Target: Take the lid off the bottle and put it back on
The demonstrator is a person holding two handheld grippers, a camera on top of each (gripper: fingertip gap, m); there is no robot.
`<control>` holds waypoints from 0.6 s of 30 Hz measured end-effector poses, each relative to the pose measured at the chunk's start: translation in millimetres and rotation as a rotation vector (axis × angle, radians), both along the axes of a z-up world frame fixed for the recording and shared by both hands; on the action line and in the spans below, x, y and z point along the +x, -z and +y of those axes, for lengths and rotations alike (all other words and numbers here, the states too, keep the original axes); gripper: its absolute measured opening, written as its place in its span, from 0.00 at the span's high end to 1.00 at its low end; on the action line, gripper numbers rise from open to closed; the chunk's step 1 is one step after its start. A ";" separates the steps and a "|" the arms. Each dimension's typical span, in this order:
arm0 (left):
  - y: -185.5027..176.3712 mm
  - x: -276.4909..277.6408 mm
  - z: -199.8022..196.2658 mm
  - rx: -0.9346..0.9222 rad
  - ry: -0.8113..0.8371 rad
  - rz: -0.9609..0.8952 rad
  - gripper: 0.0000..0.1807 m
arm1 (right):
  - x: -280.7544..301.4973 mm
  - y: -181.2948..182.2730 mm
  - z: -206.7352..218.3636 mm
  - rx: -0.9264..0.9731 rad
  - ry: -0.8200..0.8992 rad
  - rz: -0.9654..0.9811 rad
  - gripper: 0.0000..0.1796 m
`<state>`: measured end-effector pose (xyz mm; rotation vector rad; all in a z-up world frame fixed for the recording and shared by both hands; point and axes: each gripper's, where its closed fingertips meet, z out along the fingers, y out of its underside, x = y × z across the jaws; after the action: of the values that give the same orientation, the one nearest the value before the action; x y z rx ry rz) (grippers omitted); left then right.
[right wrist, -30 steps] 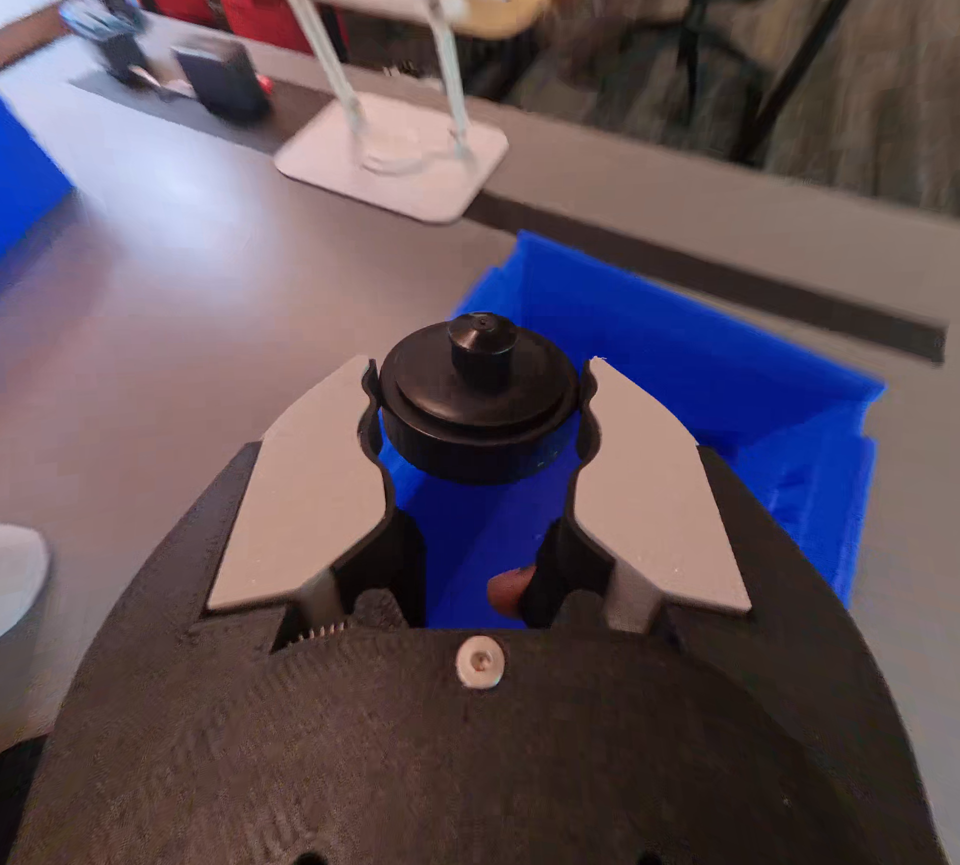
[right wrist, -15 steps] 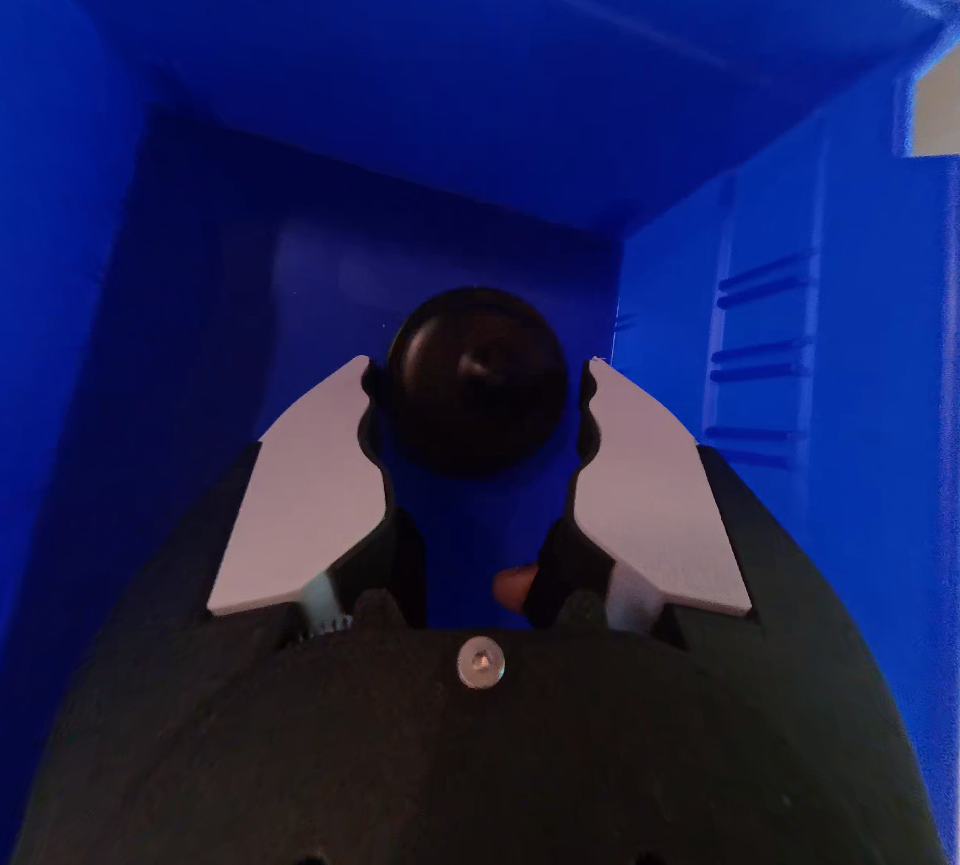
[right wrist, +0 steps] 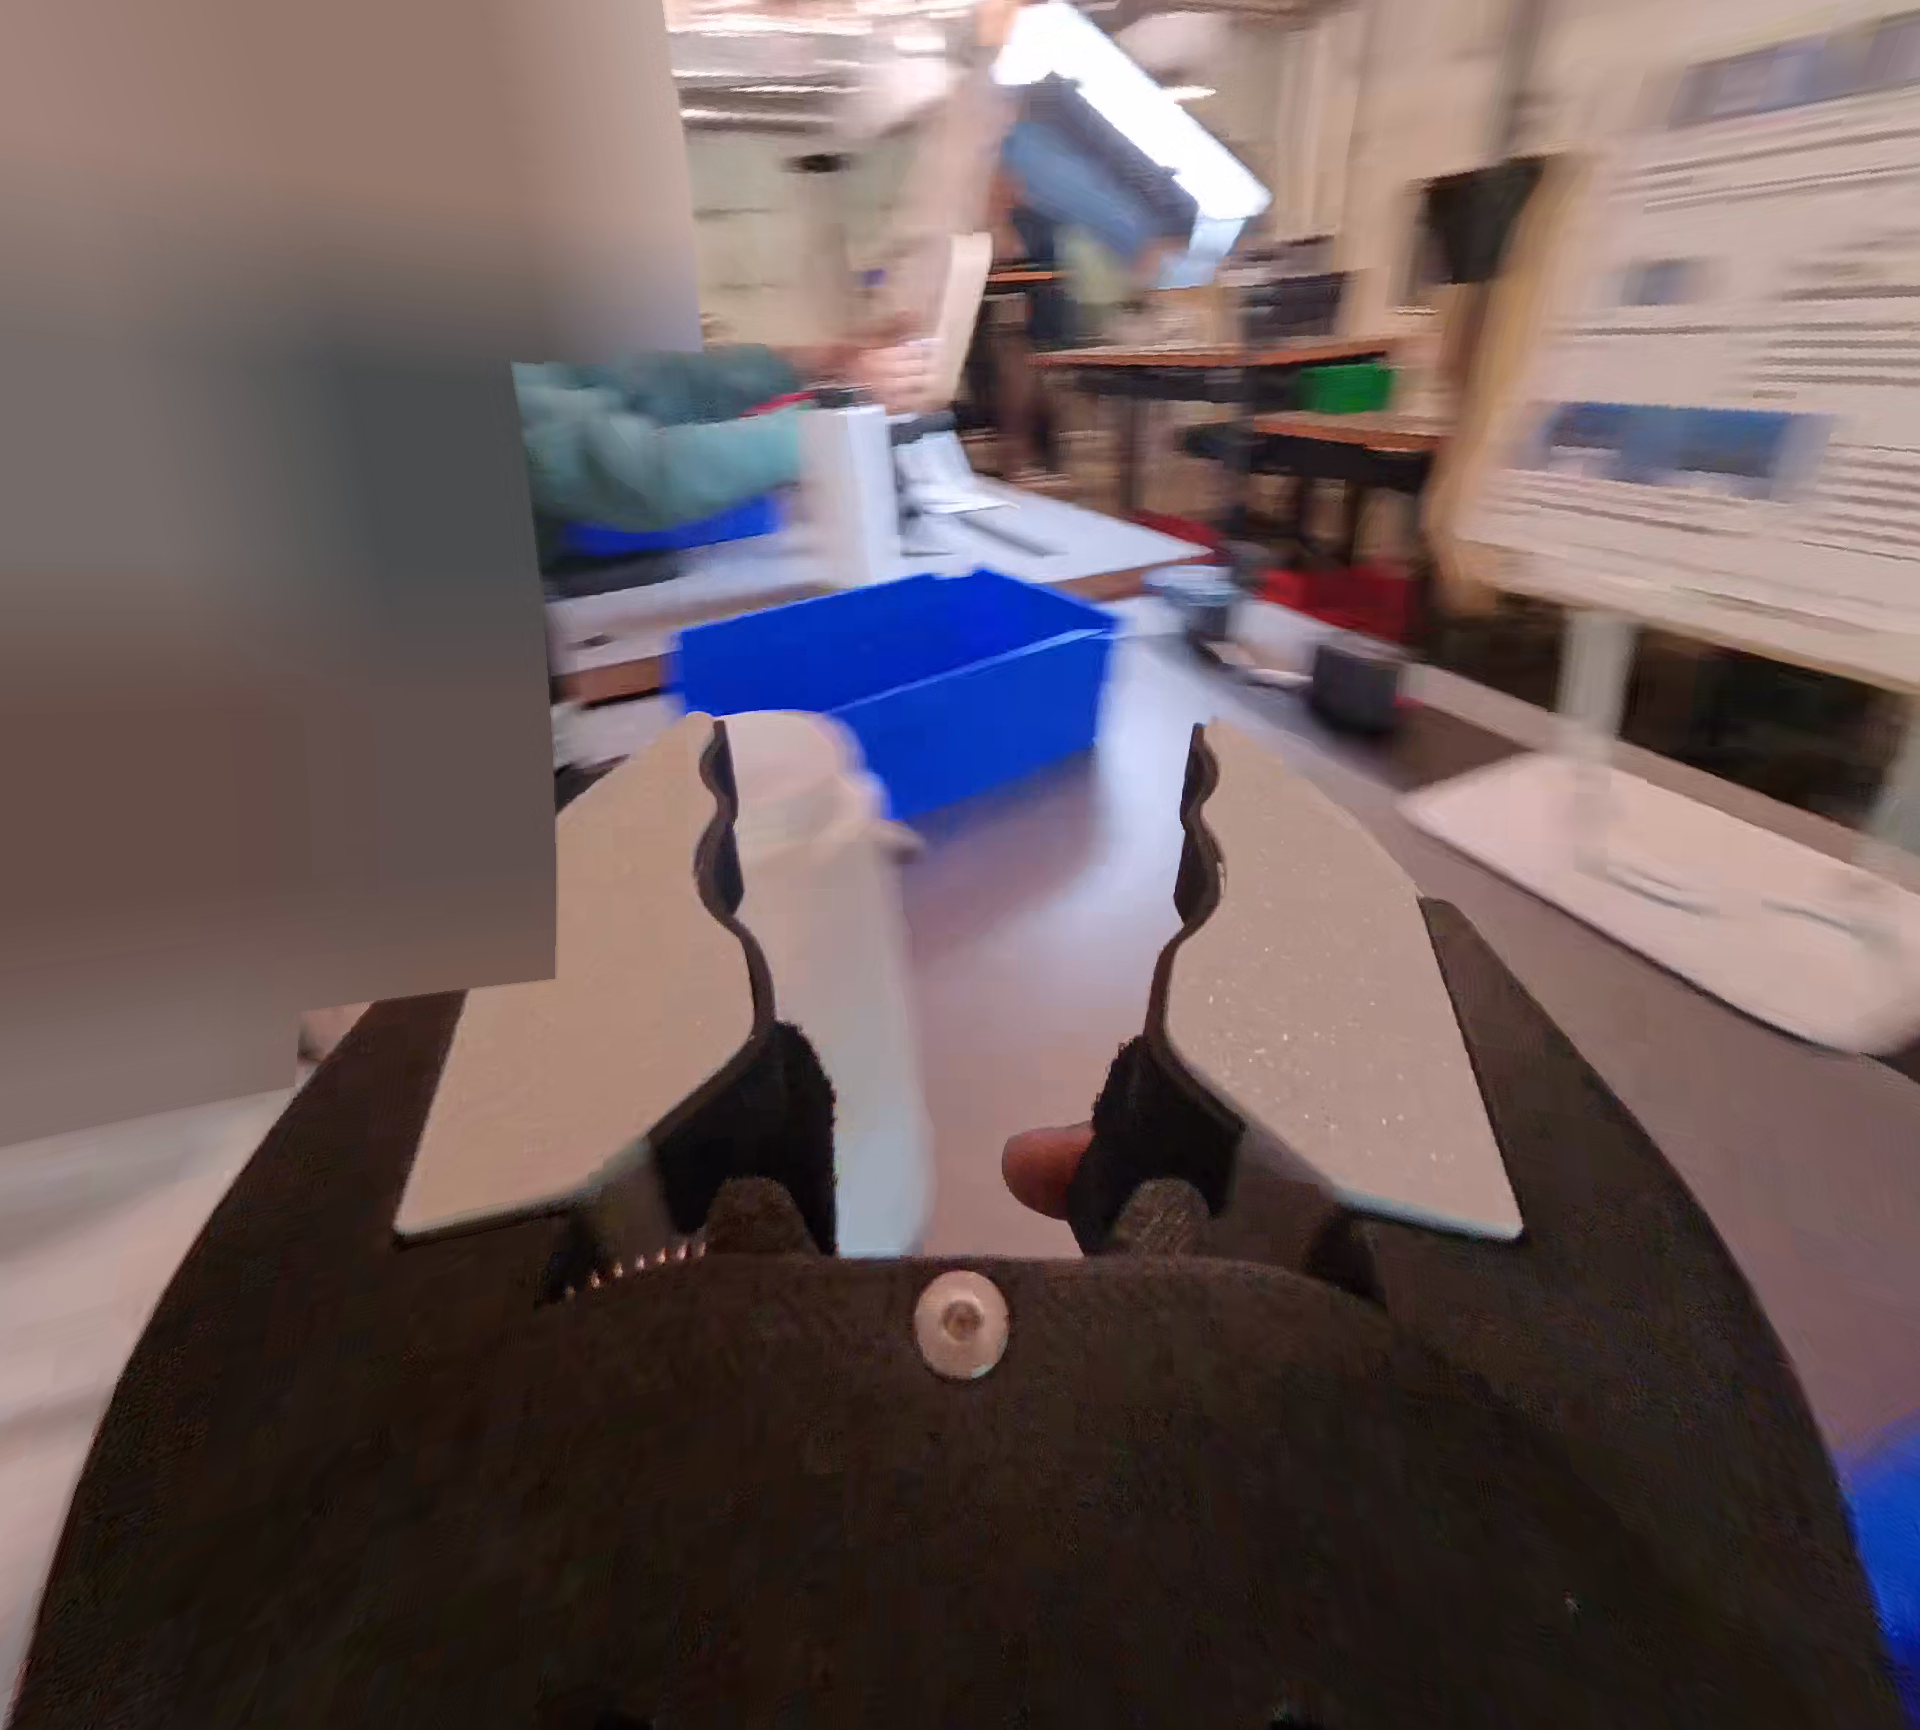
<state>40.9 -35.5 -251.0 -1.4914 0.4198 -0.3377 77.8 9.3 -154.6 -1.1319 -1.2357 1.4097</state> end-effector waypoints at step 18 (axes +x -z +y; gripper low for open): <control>-4.0 3.0 -14.6 0.077 0.124 -0.065 0.50 | -36.0 59.6 -115.3 0.782 -0.340 -0.533 0.94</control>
<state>43.9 -50.2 -247.0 -1.3792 0.4700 -0.4623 41.8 -105.9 -214.2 -0.7634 -2.1884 0.7005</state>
